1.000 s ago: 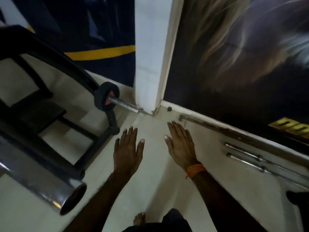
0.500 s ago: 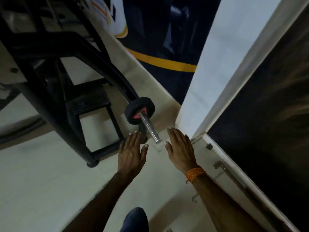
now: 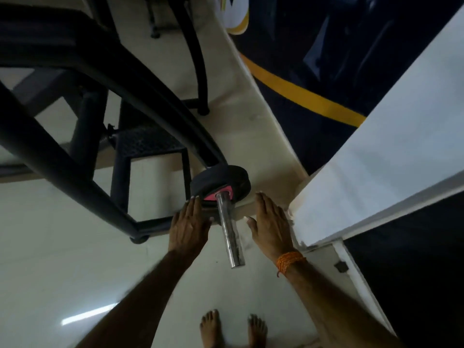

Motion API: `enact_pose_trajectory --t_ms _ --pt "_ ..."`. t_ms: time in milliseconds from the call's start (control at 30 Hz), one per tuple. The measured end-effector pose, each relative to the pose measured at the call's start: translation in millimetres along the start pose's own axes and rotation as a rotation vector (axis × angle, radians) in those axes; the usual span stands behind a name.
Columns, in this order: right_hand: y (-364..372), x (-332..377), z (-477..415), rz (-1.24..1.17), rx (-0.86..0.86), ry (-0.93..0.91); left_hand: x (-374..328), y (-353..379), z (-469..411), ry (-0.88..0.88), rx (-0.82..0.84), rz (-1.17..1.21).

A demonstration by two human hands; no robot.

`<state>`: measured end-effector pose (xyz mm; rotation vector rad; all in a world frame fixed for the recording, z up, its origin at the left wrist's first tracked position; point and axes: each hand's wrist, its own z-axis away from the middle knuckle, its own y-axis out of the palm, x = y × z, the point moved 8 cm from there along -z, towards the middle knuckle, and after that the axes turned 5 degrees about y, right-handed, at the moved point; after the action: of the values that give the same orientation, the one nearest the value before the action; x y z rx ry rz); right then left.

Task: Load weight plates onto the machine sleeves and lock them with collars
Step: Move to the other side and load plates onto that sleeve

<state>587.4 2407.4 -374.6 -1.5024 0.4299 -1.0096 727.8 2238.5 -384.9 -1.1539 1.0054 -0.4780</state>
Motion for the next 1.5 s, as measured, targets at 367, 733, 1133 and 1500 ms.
enact_pose_trajectory --t_ms 367,733,1133,1500 --pt "114.2 -31.3 -129.8 -0.367 -0.129 0.119 46.9 81.6 -83.8 -0.269 -0.394 0.403" --pt "117.6 -27.8 -121.1 -0.523 -0.306 0.180 68.2 94.3 -78.3 -0.321 -0.464 0.394" --pt "124.6 -46.2 -91.7 -0.563 -0.288 0.115 61.8 89.2 -52.7 -0.246 -0.462 0.425" --pt "126.5 -70.9 42.4 -0.584 -0.159 0.189 34.6 108.0 70.4 -0.190 -0.352 0.441"
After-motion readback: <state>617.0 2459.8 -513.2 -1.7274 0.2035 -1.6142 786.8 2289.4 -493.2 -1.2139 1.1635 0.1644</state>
